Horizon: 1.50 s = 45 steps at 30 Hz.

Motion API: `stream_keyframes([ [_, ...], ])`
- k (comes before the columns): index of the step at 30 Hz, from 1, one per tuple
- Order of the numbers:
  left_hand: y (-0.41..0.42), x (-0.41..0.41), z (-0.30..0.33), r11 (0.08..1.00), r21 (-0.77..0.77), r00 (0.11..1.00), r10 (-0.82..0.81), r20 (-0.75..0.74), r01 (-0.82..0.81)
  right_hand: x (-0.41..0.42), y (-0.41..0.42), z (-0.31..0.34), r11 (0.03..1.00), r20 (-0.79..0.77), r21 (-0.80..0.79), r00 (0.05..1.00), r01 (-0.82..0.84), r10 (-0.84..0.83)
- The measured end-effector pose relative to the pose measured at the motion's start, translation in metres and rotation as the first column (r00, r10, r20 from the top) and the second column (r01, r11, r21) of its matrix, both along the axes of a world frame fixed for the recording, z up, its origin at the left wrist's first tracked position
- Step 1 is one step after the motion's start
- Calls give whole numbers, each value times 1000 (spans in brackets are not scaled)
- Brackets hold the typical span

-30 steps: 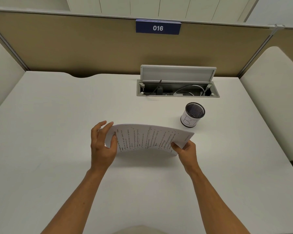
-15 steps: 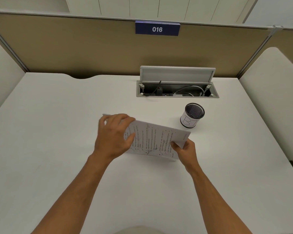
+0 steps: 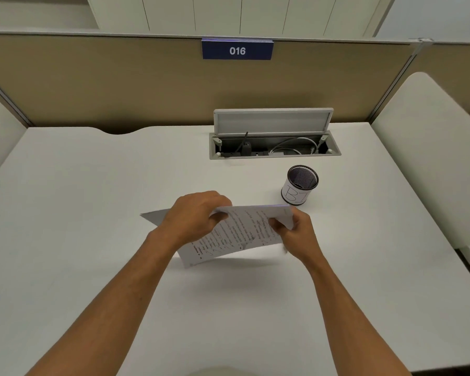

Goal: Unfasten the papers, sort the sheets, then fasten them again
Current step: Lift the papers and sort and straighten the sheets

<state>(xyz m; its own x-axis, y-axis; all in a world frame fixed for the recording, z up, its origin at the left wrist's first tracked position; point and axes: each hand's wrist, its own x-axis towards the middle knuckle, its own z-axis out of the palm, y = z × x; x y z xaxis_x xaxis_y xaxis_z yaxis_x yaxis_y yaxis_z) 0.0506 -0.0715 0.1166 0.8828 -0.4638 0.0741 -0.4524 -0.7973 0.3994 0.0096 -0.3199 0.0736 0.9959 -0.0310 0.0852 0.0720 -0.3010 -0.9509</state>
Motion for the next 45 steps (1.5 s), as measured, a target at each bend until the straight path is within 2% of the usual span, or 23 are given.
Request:
stream_keyframes([
  [4, 6, 1, 2, 992, -111, 990, 47, -136, -62, 3, -3, 18, 996, 40, -73, 998, -45, 48],
  [7, 8, -2, 10, 983, -158, 981, 63, -181, -92, 5, -2, 36, 986, 132, -150, 987, -73, 93],
  [10, 8, -3, 14, 980, -182, 983, 53, -178, -86, 9, 1, 55, 958, 244, -279, 960, -64, 135],
  [13, 9, -7, 15, 953, -298, 986, -1, -169, -50, 10, 3, 71, 915, 355, -403, 920, -7, 163],
  [16, 12, -13, 14, 920, -390, 997, -6, -78, -25, 10, 4, 84, 883, 424, -464, 892, 68, 155],
  [18, 13, -15, 12, 889, -455, 997, 21, -76, -53, 11, 1, 85, 867, 478, -468, 875, 173, 83],
  [21, 15, -18, 9, 810, -567, 985, 72, -157, -150, 10, -2, 79, 892, 506, -326, 855, 312, -114],
  [23, 17, -20, 7, 734, -643, 972, 111, -206, -219, 9, -3, 69, 942, 404, -139, 886, 304, -227],
  [24, 18, -21, 6, 687, -679, 963, 127, -238, -259, 8, -5, 63, 966, 313, -48, 922, 255, -228],
  [27, 17, -26, 0, 526, -767, 926, 135, -352, -368, 5, -12, 39, 978, 50, 207, 999, 4, -15],
  [29, 15, -28, -7, 448, -782, 898, 137, -418, -433, 4, -7, 23, 947, -21, 308, 994, -95, 107],
  [33, 9, -33, -20, 357, -787, 862, 141, -487, -503, 5, 15, 9, 922, -37, 378, 994, -83, 105],
  [38, 8, -35, -21, 259, -851, 889, 157, -430, -457, 9, 28, 8, 927, 4, 376, 1000, -11, 10],
  [41, 9, -37, -27, 245, -857, 890, 181, -418, -453, 5, 30, 2, 930, 14, 367, 1000, 17, -24],
  [45, 10, -47, -52, 265, -818, 859, 209, -468, -510, -6, 34, -18, 948, -86, 313, 996, 48, -22],
])
